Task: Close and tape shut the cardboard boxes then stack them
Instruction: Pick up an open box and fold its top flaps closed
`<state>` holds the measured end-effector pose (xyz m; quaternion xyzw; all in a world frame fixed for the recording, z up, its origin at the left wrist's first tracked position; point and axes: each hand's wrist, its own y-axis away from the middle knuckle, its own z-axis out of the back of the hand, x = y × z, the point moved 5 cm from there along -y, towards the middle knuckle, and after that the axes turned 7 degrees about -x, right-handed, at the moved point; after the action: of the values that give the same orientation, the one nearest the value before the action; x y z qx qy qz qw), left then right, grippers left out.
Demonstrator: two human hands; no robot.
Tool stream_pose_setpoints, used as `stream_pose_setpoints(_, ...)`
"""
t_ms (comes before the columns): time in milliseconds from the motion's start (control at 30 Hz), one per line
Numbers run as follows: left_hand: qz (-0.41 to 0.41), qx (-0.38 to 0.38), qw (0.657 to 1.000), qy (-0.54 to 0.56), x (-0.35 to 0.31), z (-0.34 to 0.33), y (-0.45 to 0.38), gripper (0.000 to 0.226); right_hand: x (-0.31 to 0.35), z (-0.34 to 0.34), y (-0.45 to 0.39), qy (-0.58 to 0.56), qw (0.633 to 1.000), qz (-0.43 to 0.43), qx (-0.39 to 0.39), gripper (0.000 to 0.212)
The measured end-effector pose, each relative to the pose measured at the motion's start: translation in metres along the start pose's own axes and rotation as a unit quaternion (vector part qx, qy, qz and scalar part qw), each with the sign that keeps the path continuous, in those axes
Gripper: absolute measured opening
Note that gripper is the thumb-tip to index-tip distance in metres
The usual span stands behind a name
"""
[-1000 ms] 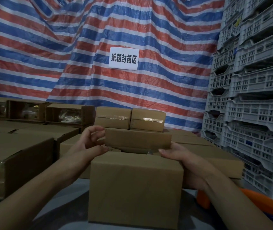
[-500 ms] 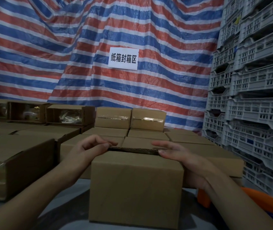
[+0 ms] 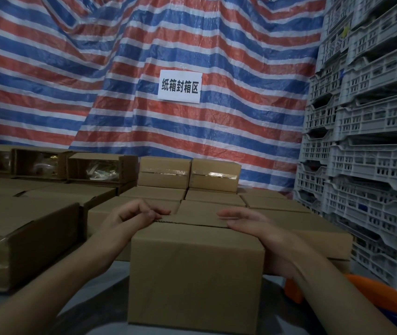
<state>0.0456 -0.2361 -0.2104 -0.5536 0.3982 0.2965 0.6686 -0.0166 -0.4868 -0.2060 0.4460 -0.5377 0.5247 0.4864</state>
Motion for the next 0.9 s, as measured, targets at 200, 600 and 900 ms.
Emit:
stream_pose_setpoints(200, 0.046, 0.058, 0.993, -0.091, -0.014, 0.002, -0.005, 0.015, 0.002, -0.003, 0.005, 0.009, 1.000, 0.001, 0.001, 0.033)
stream_pose_setpoints(600, -0.106, 0.301, 0.788, -0.527, -0.064, -0.095, 0.022, 0.088, 0.005, -0.004, 0.012, 0.011, 1.000, -0.004, -0.008, 0.023)
stream_pose_setpoints(900, -0.130, 0.248, 0.775, -0.567, -0.060, -0.099, 0.037, 0.088, 0.003, 0.000, 0.026, 0.036, 0.999, -0.023, 0.006, 0.023)
